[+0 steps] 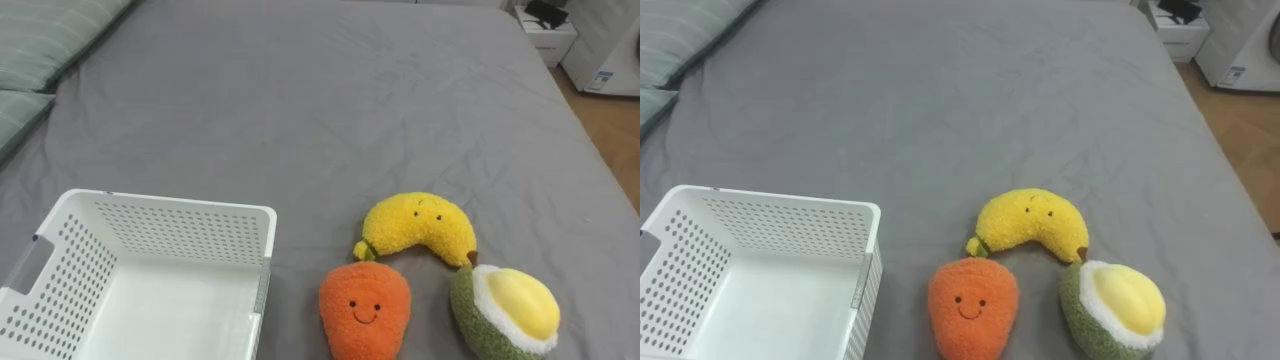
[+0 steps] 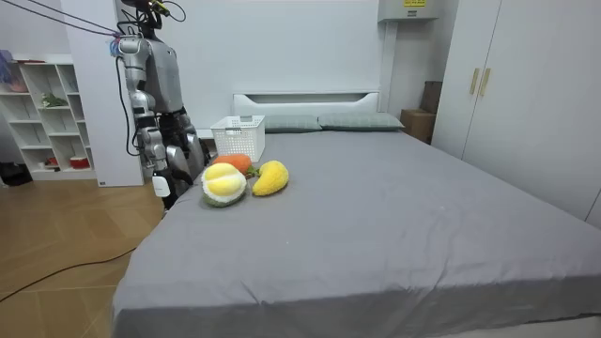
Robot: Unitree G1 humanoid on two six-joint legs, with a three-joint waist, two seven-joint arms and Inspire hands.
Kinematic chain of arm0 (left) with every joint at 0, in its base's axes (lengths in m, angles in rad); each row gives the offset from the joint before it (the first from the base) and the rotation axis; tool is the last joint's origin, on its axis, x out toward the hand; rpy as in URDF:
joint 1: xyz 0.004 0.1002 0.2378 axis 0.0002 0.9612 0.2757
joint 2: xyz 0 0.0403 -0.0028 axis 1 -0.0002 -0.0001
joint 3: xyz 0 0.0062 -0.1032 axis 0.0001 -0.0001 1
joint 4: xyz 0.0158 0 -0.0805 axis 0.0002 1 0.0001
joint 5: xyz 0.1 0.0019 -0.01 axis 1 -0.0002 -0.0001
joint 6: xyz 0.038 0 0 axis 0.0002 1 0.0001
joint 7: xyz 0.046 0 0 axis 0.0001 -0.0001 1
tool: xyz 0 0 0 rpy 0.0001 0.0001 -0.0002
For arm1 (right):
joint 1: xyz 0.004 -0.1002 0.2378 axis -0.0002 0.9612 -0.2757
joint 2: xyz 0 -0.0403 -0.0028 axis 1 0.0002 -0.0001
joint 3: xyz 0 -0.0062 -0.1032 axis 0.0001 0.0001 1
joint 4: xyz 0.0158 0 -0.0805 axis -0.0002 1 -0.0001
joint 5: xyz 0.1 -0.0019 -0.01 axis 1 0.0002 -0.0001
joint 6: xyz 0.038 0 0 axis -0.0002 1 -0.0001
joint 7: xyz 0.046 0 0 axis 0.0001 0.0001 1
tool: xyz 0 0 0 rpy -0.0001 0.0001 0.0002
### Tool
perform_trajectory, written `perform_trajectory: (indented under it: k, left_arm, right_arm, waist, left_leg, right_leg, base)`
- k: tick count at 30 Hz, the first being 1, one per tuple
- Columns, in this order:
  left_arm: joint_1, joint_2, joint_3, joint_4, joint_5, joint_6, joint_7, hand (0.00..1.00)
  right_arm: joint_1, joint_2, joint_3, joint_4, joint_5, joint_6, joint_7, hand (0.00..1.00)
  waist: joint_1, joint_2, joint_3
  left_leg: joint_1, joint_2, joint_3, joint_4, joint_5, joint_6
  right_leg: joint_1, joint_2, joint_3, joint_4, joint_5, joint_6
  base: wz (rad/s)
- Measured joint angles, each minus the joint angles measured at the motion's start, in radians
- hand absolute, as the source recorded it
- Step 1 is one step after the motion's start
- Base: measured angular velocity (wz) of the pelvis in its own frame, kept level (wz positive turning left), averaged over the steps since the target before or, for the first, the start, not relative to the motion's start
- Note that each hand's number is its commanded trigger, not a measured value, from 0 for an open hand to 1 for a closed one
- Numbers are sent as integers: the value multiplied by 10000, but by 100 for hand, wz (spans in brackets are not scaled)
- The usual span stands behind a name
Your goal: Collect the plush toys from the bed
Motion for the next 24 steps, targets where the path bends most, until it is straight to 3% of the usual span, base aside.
perform_trajectory:
  k: [24]
  left_arm:
    - [9,4,12,2,50,23,180,0]
  right_arm:
    - [80,1,-6,-8,8,0,-40,0]
  waist:
    - [-18,-56,-27]
  left_leg:
    - [-3,1,4,-18,0,0]
  right_leg:
    - [-4,1,34,-4,0,0]
  base:
    - [0]
